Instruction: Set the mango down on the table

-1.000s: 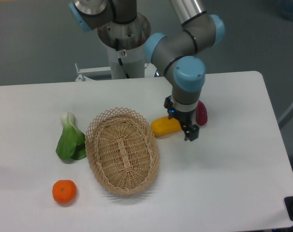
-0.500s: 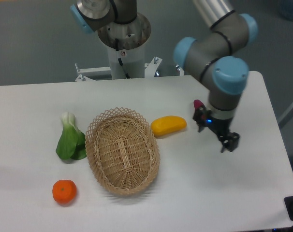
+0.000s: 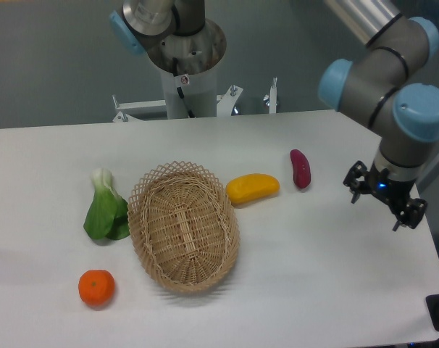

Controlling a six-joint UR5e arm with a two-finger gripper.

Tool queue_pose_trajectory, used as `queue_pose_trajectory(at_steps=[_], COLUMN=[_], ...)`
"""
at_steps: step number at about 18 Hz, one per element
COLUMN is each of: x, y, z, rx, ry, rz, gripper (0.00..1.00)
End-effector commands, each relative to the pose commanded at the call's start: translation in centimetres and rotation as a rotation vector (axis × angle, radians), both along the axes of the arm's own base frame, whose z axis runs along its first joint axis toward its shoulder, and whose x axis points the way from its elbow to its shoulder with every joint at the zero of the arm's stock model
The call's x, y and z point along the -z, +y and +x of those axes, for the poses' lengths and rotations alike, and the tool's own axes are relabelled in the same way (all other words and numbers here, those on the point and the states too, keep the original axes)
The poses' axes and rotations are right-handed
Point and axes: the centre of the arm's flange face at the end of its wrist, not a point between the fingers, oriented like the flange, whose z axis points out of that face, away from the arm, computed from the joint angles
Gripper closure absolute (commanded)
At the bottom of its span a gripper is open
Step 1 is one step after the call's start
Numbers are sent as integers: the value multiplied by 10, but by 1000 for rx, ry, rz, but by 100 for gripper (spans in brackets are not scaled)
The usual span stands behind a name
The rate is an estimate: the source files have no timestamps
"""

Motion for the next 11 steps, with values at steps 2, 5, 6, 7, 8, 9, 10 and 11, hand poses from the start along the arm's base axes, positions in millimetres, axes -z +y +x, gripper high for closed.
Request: queue_pose_trajectory(at_steps=[2,5,6,7,8,9,10,11], x=[3,4,4,5,6,6,6,6], y=[-7,-9,-9,-10,-10,-10,-10,-10], z=[-5,-7,-6,-6,-6,-6,-6,-6], rx=[-3,-5,-5,-4,-4,-4,-4,-2], ry=[-6,-16,-17,-16,-17,-17,-17,-17], rz=[0,19,15,14,13,13,13,13], gripper=[0,0,0,0,0,0,0,0])
